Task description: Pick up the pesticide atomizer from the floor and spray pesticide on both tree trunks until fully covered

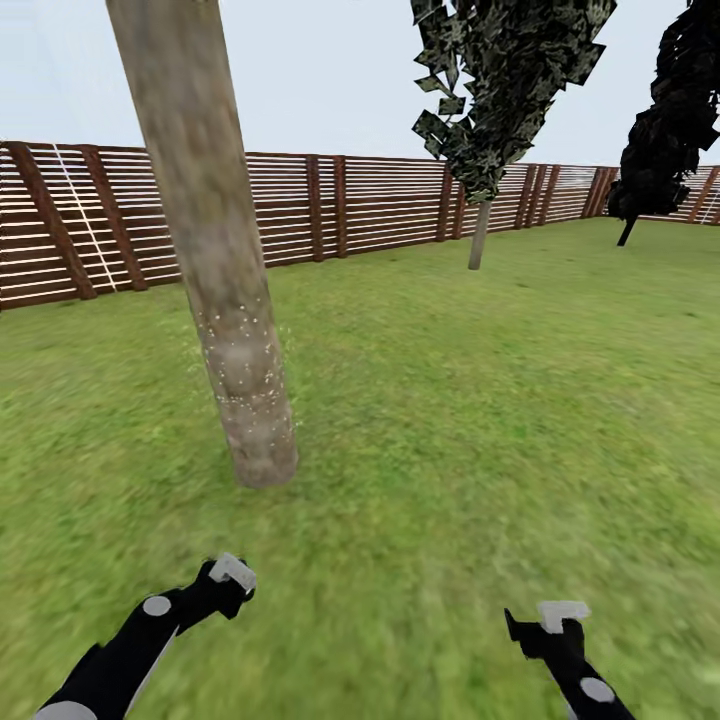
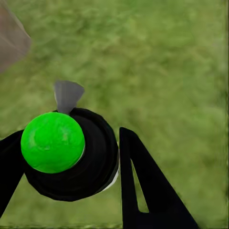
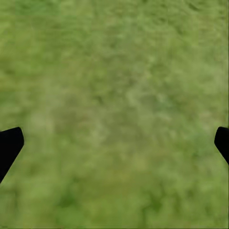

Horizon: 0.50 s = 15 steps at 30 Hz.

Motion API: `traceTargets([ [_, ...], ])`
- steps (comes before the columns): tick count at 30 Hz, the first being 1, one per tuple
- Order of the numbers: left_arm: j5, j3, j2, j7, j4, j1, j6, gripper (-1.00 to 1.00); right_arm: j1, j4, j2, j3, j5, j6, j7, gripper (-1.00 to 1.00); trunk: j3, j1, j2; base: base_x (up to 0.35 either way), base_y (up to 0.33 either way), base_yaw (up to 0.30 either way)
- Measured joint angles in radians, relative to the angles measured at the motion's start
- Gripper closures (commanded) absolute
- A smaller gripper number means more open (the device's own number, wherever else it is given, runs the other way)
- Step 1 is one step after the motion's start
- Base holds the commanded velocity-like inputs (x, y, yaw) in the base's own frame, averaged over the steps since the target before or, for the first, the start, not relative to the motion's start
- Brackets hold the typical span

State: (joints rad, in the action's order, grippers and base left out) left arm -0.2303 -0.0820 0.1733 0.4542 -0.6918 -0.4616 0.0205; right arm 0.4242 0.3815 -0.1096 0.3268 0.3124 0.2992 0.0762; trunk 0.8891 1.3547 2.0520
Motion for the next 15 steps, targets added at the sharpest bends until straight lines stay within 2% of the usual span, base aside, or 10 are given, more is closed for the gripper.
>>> traceTargets([
  [1,-0.011,-0.008,-0.004,0.002,0.006,0.0,-0.001,1.0,0.013,0.097,0.002,-0.124,0.059,-0.048,0.154,-1.0,0.0,0.0,0.0,-0.235,0.215,0.0],
  [2,-0.014,-0.011,-0.005,0.002,0.009,0.0,-0.001,1.0,0.031,0.158,0.002,-0.172,0.076,-0.101,0.237,-1.0,0.0,0.0,0.0,-0.231,0.214,0.0],
  [4,-0.018,-0.019,-0.006,0.003,0.026,0.0,-0.002,1.0,0.059,0.298,0.004,-0.209,0.089,-0.205,0.422,-1.0,0.0,0.0,0.0,-0.103,0.097,0.0],
  [6,-0.018,-0.024,-0.006,0.003,0.018,-0.007,0.0,1.0,0.075,0.435,0.004,-0.22,0.093,-0.244,0.691,-1.0,0.0,0.0,0.0,-0.014,0.013,0.0],
  [7,-0.02,-0.025,-0.004,0.003,0.017,-0.009,0.001,1.0,0.076,0.45,0.004,-0.222,0.096,-0.248,0.742,-1.0,0.0,0.0,0.0,0.0,0.0,0.0],
  [8,-0.024,-0.028,-0.003,0.115,0.018,-0.012,0.008,1.0,0.077,0.464,0.004,-0.224,0.098,-0.252,0.785,-1.0,0.0,0.0,0.0,0.0,0.0,0.0],
  [9,-0.027,-0.027,-0.001,0.154,0.023,-0.011,0.011,1.0,0.077,0.466,0.004,-0.223,0.097,-0.251,0.793,-1.0,0.0,0.0,0.0,0.0,0.0,0.0],
  [11,-0.03,-0.027,-0.005,0.171,0.027,-0.011,0.014,1.0,0.077,0.467,0.005,-0.231,0.098,-0.25,0.797,-1.0,0.0,0.0,0.0,0.0,0.0,0.0],
  [12,-0.131,-0.026,-0.03,0.172,0.024,-0.014,0.056,1.0,0.077,0.466,0.007,-0.333,0.096,-0.248,0.797,-1.0,0.0,0.0,0.0,0.0,0.0,0.0],
  [15,-0.204,-0.024,-0.043,0.174,0.021,-0.016,0.115,1.0,0.077,0.465,0.017,-0.369,0.095,-0.25,0.798,-1.0,0.0,0.0,0.0,0.0,0.0,0.0],
])
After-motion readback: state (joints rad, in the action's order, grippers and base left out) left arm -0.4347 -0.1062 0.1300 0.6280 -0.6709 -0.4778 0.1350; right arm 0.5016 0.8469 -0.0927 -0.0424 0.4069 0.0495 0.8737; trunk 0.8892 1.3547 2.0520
